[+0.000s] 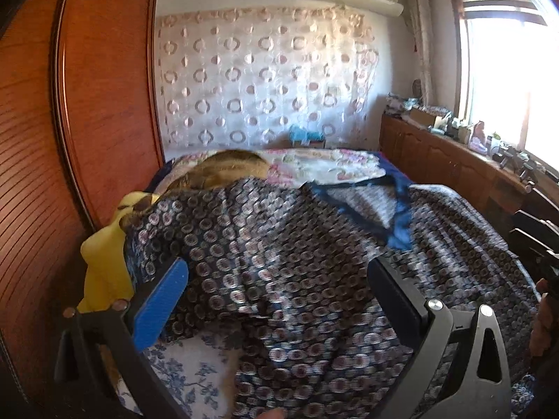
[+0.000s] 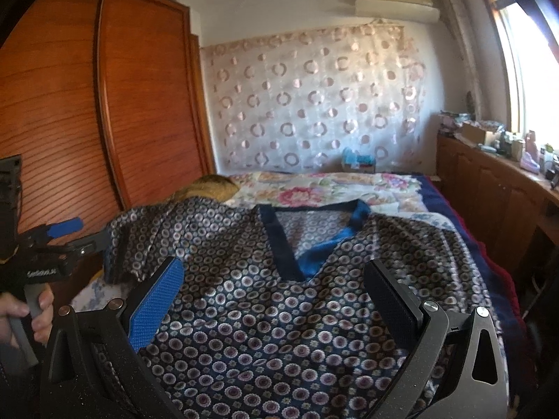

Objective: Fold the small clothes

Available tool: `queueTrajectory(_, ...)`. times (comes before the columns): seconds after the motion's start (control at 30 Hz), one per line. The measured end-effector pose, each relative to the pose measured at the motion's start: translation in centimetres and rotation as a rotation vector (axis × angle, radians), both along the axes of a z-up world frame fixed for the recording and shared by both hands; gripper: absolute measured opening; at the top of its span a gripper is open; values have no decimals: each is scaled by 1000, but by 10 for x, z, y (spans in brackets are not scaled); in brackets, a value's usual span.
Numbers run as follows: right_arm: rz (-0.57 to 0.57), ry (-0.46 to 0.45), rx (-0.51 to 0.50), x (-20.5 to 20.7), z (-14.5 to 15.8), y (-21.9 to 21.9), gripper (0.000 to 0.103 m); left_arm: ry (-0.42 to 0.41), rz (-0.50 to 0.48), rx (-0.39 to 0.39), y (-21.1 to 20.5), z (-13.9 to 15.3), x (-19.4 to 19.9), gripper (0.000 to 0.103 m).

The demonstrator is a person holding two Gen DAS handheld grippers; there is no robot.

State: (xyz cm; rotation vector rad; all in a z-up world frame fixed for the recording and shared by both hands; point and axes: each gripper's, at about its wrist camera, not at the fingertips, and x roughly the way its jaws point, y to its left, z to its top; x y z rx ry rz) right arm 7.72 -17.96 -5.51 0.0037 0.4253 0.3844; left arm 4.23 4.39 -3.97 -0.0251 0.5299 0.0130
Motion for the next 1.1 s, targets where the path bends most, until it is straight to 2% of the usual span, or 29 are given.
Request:
queueTrajectory(0.3, 82, 38, -47, 35, -17, 26, 103, 31, 42, 10, 40, -12, 28, 103)
queueTrajectory(0.7, 169, 153, -71, 81, -45, 51, 103, 62, 64, -72, 111, -20, 59, 102)
queueTrajectory(0.9, 205, 215, -89, 104, -58, 63, 103, 97, 74, -113, 139, -25, 81, 90)
queueTrajectory(0.97, 214, 230, -86, 111, -59, 65, 103, 107, 76, -117, 146, -27, 88, 77)
queueTrajectory(1.0, 218, 235, -84, 115, -59, 66, 103, 116, 81, -119, 149, -29, 92, 75)
queueTrajectory(1.07, 223, 241, -83, 122, -59, 68, 103, 127, 80, -124, 153, -34, 94, 54)
queueTrajectory(1.1, 225, 244, -80, 125, -59, 69, 103, 134, 83, -123, 155, -37, 94, 52)
